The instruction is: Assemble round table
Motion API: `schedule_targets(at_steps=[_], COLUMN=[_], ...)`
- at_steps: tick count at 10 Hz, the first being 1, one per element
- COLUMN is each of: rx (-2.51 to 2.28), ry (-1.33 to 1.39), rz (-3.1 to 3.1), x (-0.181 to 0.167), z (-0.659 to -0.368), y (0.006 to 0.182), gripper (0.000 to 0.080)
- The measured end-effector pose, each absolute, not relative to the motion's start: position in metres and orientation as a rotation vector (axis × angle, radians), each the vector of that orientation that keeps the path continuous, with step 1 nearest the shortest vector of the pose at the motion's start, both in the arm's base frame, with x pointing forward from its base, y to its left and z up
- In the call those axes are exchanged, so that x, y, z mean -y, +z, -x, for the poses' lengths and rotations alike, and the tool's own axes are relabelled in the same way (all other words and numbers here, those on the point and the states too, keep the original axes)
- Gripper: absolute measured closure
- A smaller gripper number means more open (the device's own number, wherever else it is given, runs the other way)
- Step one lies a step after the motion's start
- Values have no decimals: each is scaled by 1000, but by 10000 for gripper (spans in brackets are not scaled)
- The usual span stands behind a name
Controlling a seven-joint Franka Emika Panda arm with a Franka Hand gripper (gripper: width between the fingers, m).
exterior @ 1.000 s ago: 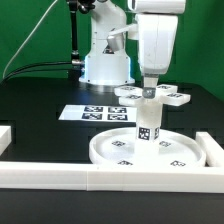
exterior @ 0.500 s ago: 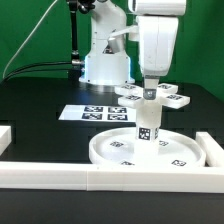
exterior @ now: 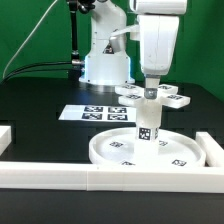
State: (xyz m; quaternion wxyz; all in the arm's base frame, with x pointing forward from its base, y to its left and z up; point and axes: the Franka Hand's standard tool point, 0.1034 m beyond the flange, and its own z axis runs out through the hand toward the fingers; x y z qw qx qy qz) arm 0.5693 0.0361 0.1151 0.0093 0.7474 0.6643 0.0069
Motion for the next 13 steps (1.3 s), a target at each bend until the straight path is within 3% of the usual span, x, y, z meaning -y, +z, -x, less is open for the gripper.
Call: schedule_targets(at_steps=[7, 13], rx=[-2143, -2056], ry=[-17, -32], rz=[-2252, -2340], x=[-48, -24], z=[-575, -571], y=[110, 105], gripper=[150, 150])
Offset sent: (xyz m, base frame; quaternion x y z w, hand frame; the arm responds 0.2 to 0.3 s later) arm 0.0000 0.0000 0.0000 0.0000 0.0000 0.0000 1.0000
